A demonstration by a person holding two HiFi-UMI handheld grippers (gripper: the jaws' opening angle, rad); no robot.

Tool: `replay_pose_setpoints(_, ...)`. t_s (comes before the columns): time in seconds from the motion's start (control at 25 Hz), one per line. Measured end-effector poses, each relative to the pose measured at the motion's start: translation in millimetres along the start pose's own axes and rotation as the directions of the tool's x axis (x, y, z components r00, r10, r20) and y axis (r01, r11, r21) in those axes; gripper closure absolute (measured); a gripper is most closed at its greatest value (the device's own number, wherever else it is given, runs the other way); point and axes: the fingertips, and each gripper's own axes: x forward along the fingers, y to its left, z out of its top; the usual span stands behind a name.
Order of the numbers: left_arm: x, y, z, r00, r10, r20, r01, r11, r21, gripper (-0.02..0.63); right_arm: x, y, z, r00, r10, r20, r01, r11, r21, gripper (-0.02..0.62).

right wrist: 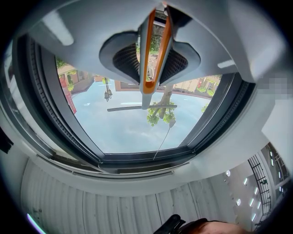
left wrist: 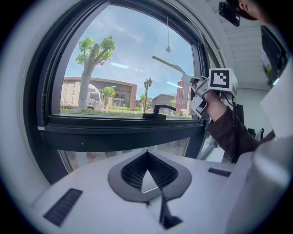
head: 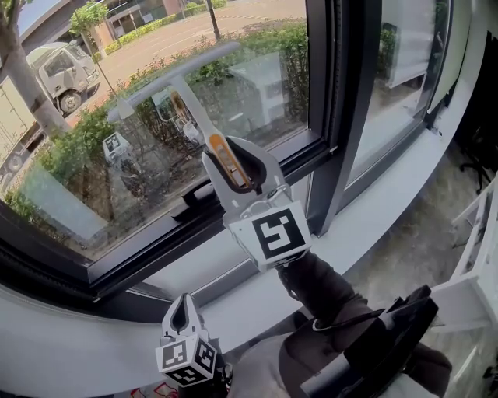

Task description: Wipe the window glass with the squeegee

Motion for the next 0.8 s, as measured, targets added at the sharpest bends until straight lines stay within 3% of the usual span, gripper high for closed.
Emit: replay_pose_setpoints(0.8,-3,-6,-5,1.0,-0.009,-0.009,0.01,1.0,0.012,0.606,-17,2,-27,0.998,0.004,-0.062,-0.003,1.0,0.008,0.465)
